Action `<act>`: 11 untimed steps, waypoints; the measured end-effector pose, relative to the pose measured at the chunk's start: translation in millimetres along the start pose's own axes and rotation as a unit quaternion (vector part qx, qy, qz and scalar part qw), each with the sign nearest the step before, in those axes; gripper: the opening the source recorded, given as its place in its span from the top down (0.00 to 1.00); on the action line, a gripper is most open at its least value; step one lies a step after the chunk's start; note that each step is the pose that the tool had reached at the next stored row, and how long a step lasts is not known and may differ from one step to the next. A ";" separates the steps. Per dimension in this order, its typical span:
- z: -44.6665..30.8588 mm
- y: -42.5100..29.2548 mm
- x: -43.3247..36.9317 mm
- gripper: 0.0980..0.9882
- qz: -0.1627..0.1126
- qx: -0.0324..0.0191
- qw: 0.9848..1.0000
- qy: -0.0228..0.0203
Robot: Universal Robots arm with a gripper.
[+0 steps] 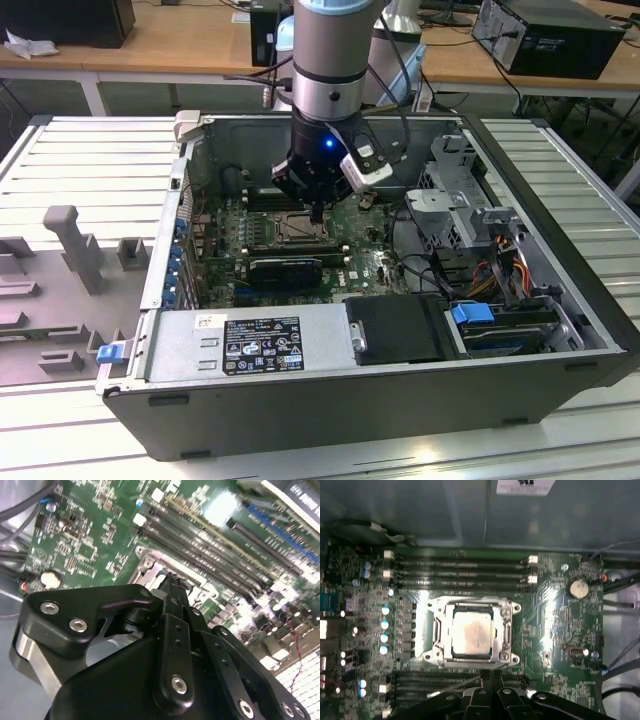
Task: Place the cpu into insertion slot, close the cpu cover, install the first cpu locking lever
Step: 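Install the first cpu locking lever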
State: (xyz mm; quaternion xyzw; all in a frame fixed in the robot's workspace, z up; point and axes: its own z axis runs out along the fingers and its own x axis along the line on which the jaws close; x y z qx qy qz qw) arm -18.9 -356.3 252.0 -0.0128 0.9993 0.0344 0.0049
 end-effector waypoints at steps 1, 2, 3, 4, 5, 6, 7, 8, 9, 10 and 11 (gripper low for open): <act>0.1 -0.1 0.1 0.99 0.000 -0.008 1.000 0.000; 0.3 -1.0 0.4 0.99 0.000 -0.019 1.000 0.000; 1.0 -2.8 0.6 0.99 0.000 -0.024 1.000 -0.001; 2.6 -4.9 1.1 0.99 0.000 -0.025 1.000 -0.001; 6.6 -8.5 1.8 0.99 -0.004 -0.025 1.000 0.000; 8.8 -10.2 1.9 0.99 -0.009 -0.025 1.000 0.001; 10.3 -11.2 1.9 0.99 -0.012 -0.026 1.000 0.001; 11.7 -12.1 2.0 0.99 -0.015 -0.026 1.000 0.002; 12.6 -13.2 2.4 0.99 -0.017 -0.025 1.000 0.002; 13.3 -14.9 2.7 0.99 -0.017 -0.026 1.000 0.002; 13.9 -17.0 3.0 0.99 -0.017 -0.026 1.000 0.002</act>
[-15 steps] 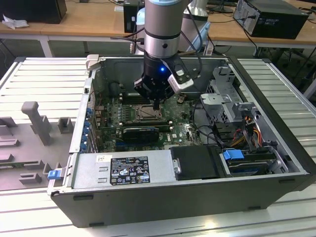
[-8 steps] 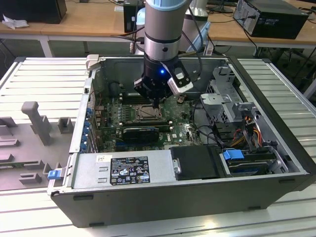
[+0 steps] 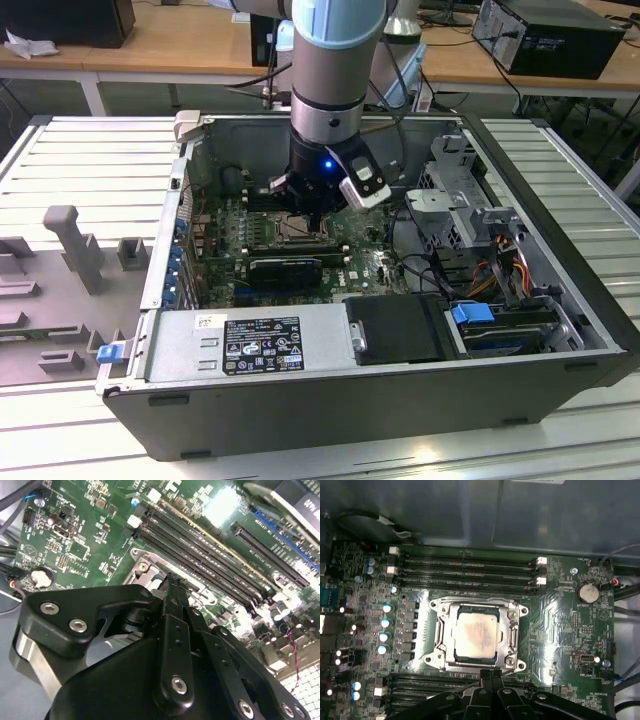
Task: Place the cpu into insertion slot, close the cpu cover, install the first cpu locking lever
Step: 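Install the first cpu locking lever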
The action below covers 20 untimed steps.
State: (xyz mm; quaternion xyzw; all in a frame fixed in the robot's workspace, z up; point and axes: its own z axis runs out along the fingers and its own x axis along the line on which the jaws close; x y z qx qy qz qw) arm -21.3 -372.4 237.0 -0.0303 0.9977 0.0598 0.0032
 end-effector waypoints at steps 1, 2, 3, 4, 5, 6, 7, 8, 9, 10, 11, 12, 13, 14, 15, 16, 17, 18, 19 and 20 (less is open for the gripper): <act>0.3 -2.2 0.9 0.99 0.000 0.000 1.000 0.000; 0.4 -4.4 1.9 0.99 0.000 -0.001 1.000 0.000; 0.5 -5.4 3.1 0.99 0.000 -0.001 1.000 0.000; 0.6 -6.1 4.9 0.99 0.000 -0.001 1.000 0.000; 0.8 -6.7 12.7 0.99 0.000 -0.002 1.000 0.000; 1.1 -6.6 18.7 0.99 0.000 -0.003 1.000 0.000; 2.9 -6.6 30.7 0.99 0.000 -0.004 1.000 0.000; 6.9 -7.2 33.3 0.99 0.000 -0.006 1.000 0.000; 9.8 -7.5 33.4 0.99 0.000 -0.007 1.000 0.000; 11.6 -7.8 33.5 0.99 0.000 -0.008 1.000 0.000; 13.3 -8.0 33.5 0.99 0.000 -0.008 1.000 -0.001; 16.9 -8.4 33.6 0.99 0.000 -0.010 1.000 -0.001; 20.1 -8.8 33.6 0.99 0.000 -0.011 1.000 -0.001; 21.5 -9.7 34.7 0.99 0.000 -0.016 1.000 -0.001; 21.5 -11.3 36.4 0.99 0.000 -0.028 1.000 -0.002; 21.4 -14.6 37.9 0.99 0.000 -0.041 0.999 -0.003; 21.0 -18.4 39.0 0.99 0.000 -0.045 0.999 -0.003; 20.6 -22.5 41.1 0.99 0.000 -0.047 0.999 -0.003; 20.4 -24.1 43.1 0.99 0.000 -0.050 0.999 -0.003; 20.2 -25.0 45.1 0.99 0.000 -0.052 0.999 -0.003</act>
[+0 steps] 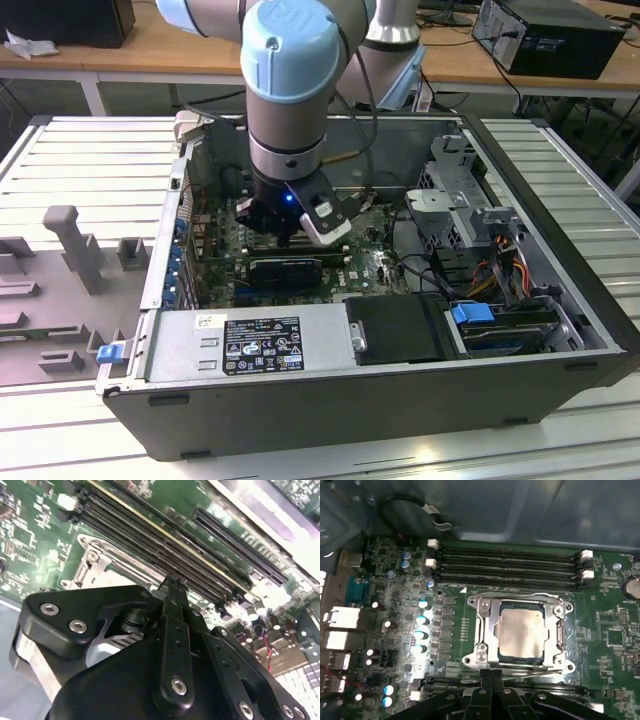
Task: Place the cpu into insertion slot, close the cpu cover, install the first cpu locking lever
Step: 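Install the first cpu locking lever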
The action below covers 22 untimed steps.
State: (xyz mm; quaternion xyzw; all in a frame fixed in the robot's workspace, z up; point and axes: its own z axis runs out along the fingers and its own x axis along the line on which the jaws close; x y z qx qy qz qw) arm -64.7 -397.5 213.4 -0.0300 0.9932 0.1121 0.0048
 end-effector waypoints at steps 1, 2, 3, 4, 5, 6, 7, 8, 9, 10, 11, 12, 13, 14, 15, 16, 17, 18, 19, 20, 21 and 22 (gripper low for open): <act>-0.3 -1.3 4.5 0.99 0.000 -0.007 1.000 0.000; -0.5 -2.7 8.2 0.99 0.000 -0.013 1.000 -0.001; -0.3 -4.8 11.0 0.99 0.000 -0.019 1.000 -0.001; 0.7 -6.1 12.6 0.99 0.000 -0.024 1.000 -0.001; 1.6 -6.5 13.0 0.99 0.000 -0.025 1.000 -0.002; 3.8 -7.0 13.1 0.99 0.000 -0.027 1.000 -0.002; 6.2 -7.6 13.3 0.99 0.000 -0.029 1.000 -0.002; 8.0 -8.1 13.3 0.99 0.000 -0.030 1.000 -0.002; 8.8 -8.3 13.3 0.99 0.000 -0.032 0.999 -0.002; 9.9 -8.5 13.3 0.99 0.000 -0.037 0.999 -0.002; 10.8 -8.7 13.3 0.99 0.000 -0.040 0.999 -0.002; 11.8 -8.8 13.3 0.99 0.000 -0.042 0.999 -0.003; 13.0 -9.1 13.4 0.99 0.000 -0.043 0.999 -0.003; 13.8 -9.4 13.5 0.99 0.000 -0.045 0.999 -0.003; 14.3 -9.5 13.8 0.99 0.000 -0.048 0.999 -0.003; 14.7 -9.5 14.0 0.99 0.000 -0.052 0.999 -0.003; 14.9 -9.6 14.2 0.99 0.000 -0.053 0.999 -0.003; 15.2 -9.6 14.4 0.99 0.000 -0.055 0.998 -0.003; 15.6 -9.7 14.9 0.99 0.000 -0.057 0.998 -0.003; 16.0 -9.7 15.7 0.99 0.000 -0.058 0.998 -0.004; 16.9 -9.8 16.9 0.99 0.000 -0.059 0.998 -0.004; 17.7 -10.0 17.6 0.99 0.000 -0.060 0.998 -0.004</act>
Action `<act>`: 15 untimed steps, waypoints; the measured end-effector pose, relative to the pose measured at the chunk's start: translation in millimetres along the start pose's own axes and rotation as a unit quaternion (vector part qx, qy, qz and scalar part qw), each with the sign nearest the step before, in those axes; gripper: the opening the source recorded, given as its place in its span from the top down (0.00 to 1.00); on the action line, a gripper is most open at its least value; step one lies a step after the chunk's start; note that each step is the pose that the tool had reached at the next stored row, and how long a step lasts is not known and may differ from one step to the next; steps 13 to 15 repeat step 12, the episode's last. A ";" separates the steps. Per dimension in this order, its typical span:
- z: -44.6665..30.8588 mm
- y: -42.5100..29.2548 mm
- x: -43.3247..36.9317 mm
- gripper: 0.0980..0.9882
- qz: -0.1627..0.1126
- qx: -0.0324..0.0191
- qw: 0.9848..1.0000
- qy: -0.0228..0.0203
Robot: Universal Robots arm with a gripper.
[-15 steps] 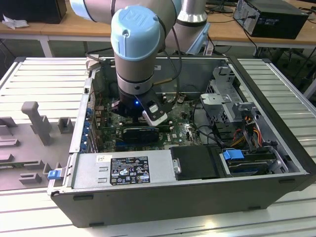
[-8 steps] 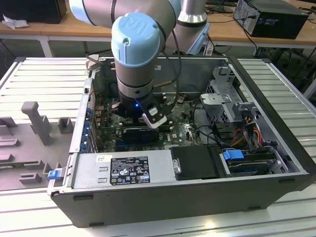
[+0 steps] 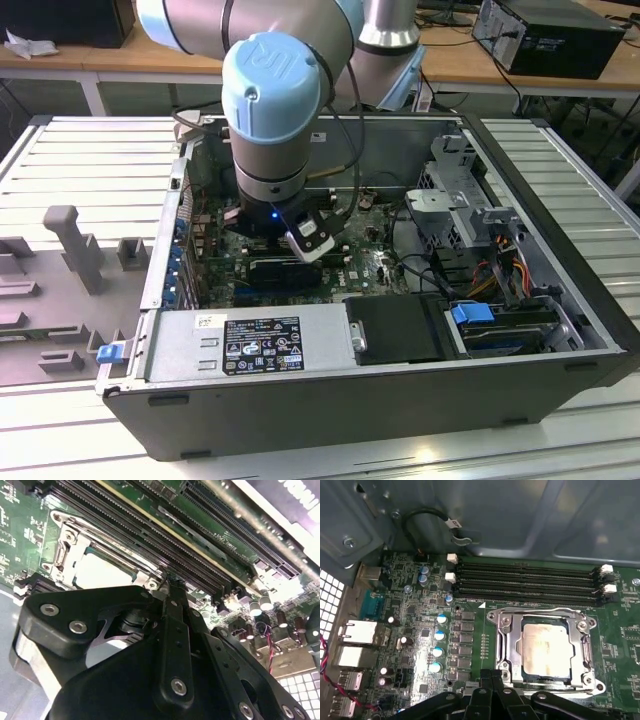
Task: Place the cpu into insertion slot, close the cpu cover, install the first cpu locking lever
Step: 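Install the first cpu locking lever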
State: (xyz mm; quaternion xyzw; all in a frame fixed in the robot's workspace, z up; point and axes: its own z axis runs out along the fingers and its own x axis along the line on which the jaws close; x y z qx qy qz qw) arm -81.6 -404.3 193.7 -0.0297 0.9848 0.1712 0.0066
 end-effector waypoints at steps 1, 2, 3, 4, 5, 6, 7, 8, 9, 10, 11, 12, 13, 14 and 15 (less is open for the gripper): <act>0.9 -0.4 0.2 0.99 0.000 -0.001 1.000 0.000; 0.8 -0.3 0.2 0.99 0.000 -0.001 1.000 0.000; -2.8 1.0 0.2 0.99 0.000 -0.002 1.000 0.000; -7.3 2.6 0.1 0.99 0.000 -0.002 1.000 0.000; -9.9 3.5 0.0 0.99 0.000 -0.001 1.000 0.000; -12.6 4.5 0.0 0.99 0.000 -0.001 1.000 0.000; -14.7 5.2 -0.1 0.99 0.000 -0.001 1.000 0.000; -18.7 6.7 -0.2 0.99 0.000 -0.001 1.000 0.000; -22.7 8.1 -0.3 0.99 0.000 -0.002 1.000 0.000; -25.6 9.1 -0.4 0.99 0.000 -0.001 1.000 0.000; -30.8 11.0 -0.5 0.99 0.000 -0.001 1.000 0.000; -35.9 12.8 -0.6 0.99 0.000 -0.001 1.000 0.000; -35.9 12.8 -0.6 0.99 0.000 -0.001 1.000 0.000; -35.9 12.8 -0.6 0.99 0.000 -0.001 1.000 0.000; -35.9 12.8 -0.6 0.99 0.000 -0.001 1.000 0.000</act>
